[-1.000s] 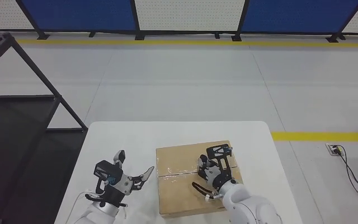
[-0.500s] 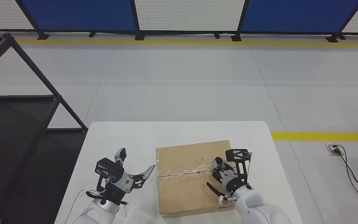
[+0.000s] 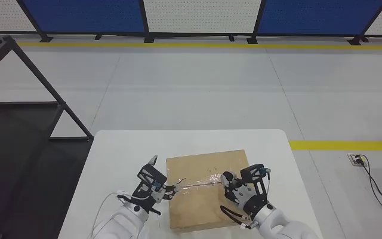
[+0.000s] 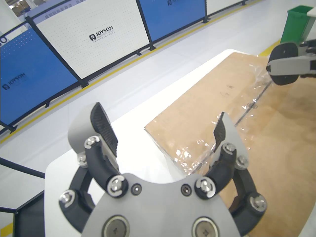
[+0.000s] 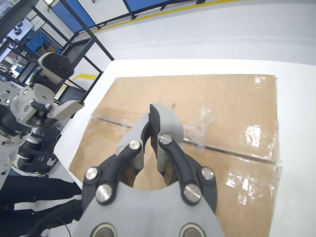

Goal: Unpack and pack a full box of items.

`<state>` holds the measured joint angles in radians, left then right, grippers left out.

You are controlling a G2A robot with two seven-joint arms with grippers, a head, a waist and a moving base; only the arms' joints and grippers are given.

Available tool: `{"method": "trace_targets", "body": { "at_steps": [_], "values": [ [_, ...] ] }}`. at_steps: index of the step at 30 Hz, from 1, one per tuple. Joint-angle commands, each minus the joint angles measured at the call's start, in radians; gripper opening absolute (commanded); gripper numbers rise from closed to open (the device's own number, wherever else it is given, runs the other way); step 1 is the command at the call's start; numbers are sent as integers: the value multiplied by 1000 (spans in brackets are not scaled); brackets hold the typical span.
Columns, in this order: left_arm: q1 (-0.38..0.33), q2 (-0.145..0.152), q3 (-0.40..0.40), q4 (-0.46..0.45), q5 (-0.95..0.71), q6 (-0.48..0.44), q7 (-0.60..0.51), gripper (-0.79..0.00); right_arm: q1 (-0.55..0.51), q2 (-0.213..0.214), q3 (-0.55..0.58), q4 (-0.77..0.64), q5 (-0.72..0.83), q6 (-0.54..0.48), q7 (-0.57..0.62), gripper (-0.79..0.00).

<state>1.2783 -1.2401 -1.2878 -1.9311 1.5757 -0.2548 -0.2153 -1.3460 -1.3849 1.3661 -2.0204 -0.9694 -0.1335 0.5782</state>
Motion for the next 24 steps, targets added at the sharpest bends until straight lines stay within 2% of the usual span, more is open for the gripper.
{"method": "trace_targets", "body": {
  "at_steps": [1,5,8,18,24],
  "values": [
    [-23,-3,28,29,47,17,-27,0,-5,2,2,-1,-1,-4,-3,-785],
    [-39,-7,59,65,112,54,-49,0,-6,6,8,5,8,-12,-8,-785],
    [-33,-7,52,70,124,70,-50,0,-2,8,8,9,13,-18,-8,-785],
    [43,5,-41,37,124,75,-29,0,27,16,8,18,25,-21,-4,-785],
    [106,12,-132,-17,71,96,23,0,35,21,35,19,42,-3,-6,-785]
  ]
}}
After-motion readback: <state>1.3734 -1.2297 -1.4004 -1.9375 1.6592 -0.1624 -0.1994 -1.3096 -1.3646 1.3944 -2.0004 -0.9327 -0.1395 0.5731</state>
